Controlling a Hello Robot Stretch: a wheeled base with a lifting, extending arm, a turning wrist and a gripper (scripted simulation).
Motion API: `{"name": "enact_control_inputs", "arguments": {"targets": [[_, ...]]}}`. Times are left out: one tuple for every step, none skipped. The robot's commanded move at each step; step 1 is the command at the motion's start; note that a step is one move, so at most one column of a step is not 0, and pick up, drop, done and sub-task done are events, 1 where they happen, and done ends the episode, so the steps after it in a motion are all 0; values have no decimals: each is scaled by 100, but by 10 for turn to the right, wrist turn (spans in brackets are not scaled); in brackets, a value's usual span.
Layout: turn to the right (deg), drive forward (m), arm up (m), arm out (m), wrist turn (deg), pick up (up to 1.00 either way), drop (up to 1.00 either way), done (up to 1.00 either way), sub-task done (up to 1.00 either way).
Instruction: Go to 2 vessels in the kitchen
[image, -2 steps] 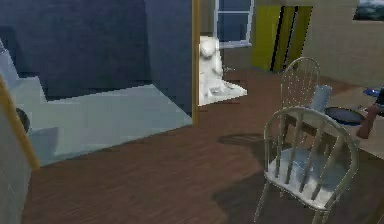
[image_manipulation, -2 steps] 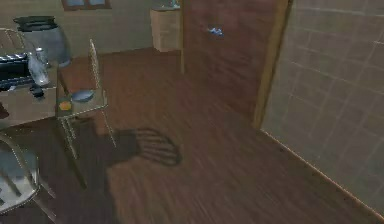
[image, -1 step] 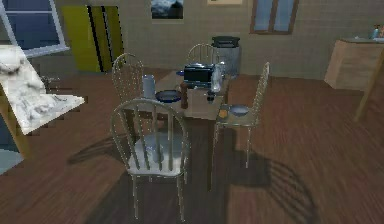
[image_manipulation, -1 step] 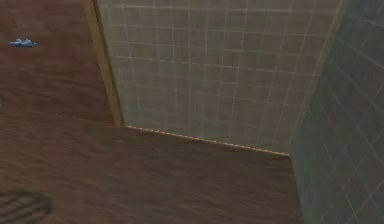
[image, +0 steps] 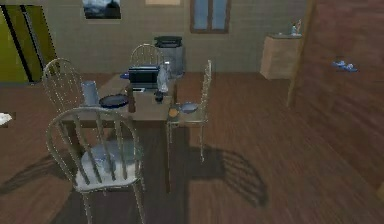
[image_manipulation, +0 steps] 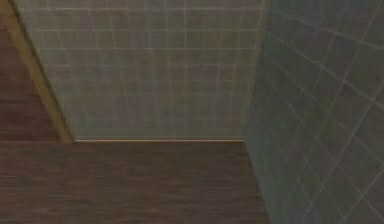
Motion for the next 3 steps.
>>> {"name": "enact_control_inputs", "arguments": {"targets": [[0,45,0,0,0,0,0,0,0],[-390,0,0,0,0,0,0,0,0],[0,0,0,0,0,0,0,0,100]]}}
